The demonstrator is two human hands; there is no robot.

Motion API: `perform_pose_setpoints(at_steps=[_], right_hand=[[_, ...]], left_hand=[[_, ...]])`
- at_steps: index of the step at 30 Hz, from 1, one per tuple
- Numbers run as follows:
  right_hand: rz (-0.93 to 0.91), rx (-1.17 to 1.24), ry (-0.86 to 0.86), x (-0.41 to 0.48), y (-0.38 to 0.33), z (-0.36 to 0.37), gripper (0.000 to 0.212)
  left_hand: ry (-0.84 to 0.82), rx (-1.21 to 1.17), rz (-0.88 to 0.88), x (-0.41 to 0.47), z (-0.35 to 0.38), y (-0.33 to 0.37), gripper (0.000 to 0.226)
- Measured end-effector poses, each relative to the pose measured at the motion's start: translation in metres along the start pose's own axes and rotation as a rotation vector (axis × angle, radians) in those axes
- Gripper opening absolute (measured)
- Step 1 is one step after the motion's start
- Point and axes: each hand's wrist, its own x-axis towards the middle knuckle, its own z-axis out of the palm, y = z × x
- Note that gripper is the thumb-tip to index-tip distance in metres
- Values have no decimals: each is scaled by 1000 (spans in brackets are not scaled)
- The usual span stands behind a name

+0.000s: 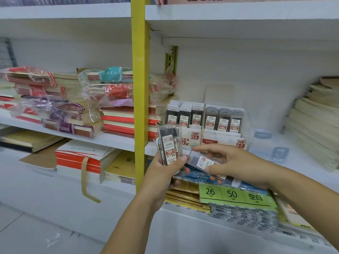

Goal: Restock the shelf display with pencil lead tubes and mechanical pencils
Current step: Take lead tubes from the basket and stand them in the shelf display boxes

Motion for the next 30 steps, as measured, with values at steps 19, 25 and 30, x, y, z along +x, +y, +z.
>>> perform_pose_setpoints(at_steps=[19, 25, 30], right_hand=[[-304, -427, 630, 44, -59, -69, 18], [-275, -722, 537, 90, -62, -69, 28], [-234, -712, 503, 109, -51, -67, 15]], left_hand=[[116, -82, 9, 10, 2, 7, 16], [103, -85, -30, 13, -5, 4, 16], [91, -109, -43, 16, -8, 3, 21]])
